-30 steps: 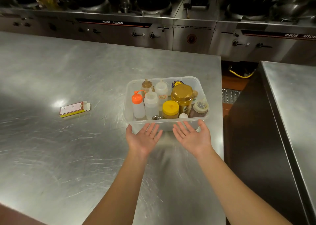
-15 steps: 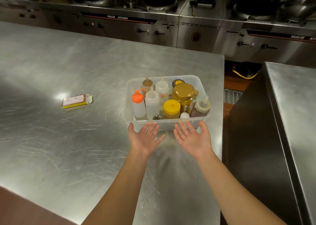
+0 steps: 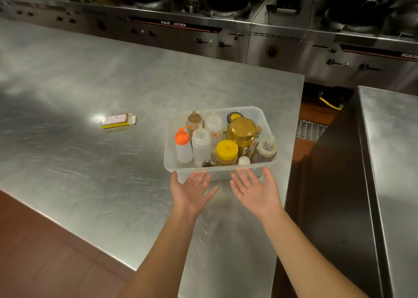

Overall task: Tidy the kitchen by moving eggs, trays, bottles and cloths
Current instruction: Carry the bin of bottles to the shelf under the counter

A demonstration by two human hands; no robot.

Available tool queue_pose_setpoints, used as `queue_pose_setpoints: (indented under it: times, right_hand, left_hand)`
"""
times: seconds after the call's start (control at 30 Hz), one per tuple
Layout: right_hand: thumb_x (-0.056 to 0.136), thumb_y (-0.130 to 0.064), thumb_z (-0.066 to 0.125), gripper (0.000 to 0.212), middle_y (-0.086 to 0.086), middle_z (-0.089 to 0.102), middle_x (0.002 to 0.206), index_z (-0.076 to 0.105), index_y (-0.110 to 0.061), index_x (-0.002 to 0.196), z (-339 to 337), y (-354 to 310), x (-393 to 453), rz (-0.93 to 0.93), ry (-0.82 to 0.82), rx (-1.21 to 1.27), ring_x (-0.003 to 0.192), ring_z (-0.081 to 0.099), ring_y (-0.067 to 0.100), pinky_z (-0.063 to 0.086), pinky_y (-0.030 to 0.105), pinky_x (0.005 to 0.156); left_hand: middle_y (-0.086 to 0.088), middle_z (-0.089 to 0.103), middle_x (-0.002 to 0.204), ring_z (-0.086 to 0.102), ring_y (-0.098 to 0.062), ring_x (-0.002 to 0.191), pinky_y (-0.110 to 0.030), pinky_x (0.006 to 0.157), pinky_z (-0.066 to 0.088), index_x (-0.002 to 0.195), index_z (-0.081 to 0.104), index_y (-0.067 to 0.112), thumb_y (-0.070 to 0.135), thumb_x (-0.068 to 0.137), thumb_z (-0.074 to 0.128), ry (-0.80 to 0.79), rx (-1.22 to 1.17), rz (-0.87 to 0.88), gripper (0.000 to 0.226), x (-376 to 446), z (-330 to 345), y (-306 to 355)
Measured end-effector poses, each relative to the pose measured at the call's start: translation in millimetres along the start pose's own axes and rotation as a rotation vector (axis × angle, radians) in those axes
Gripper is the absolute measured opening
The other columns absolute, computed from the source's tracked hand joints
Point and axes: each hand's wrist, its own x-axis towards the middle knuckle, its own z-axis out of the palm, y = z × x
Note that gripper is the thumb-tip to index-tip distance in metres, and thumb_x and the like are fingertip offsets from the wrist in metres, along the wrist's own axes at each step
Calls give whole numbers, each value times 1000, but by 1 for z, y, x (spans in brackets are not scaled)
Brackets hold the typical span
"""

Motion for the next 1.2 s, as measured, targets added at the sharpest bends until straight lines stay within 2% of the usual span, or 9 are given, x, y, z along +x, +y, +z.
queue_pose_setpoints:
  times: [0.33, 0.43, 0.67, 0.8, 1.03, 1.2]
  right_hand:
    - [96, -50, 50, 58, 12, 58, 137, 49, -14, 140, -37, 21, -48, 61, -15, -45, 123, 56, 33, 48, 47, 95]
    - [96, -50, 50, 58, 12, 57, 137, 49, -13, 141, -48, 26, -64, 81, -16, -52, 126, 54, 33, 46, 47, 100]
    - [98, -48, 48, 57, 12, 56, 139, 48, -12, 142, -76, 35, -98, 119, -28, -75, 129, 51, 33, 44, 46, 102]
    - [99, -48, 45, 54, 12, 57, 138, 50, -12, 139, -93, 41, -113, 150, -33, -94, 128, 51, 33, 44, 46, 101]
    - [100, -46, 44, 51, 13, 60, 135, 56, -9, 132, -113, 48, -129, 179, -15, -132, 125, 54, 33, 46, 46, 97]
    - [98, -55, 40, 60, 14, 65, 130, 59, -9, 129, -125, 45, -128, 162, 24, -139, 126, 53, 33, 43, 46, 102]
  left_hand:
    - [-15, 53, 142, 54, -32, 127, -60, 106, 40, 145, 43, 8, 66, 97, 35, 38, -52, 58, 76, -53, -39, -35]
    - [-14, 54, 140, 54, -32, 127, -59, 103, 41, 143, 43, 8, 67, 96, 35, 46, -63, 68, 76, -69, -50, -45]
    - [-17, 58, 135, 55, -34, 128, -60, 112, 35, 137, 48, 6, 65, 97, 35, 70, -87, 84, 73, -106, -78, -71]
    - [-17, 59, 135, 56, -34, 127, -60, 112, 35, 131, 52, 5, 65, 97, 36, 91, -92, 100, 70, -126, -91, -83]
    - [-17, 60, 134, 56, -35, 128, -61, 110, 37, 132, 53, 5, 65, 96, 37, 117, -127, 117, 72, -147, -112, -94]
    - [-20, 63, 133, 55, -37, 129, -61, 112, 36, 131, 57, 5, 66, 96, 37, 123, -82, 86, 73, -152, -124, -94]
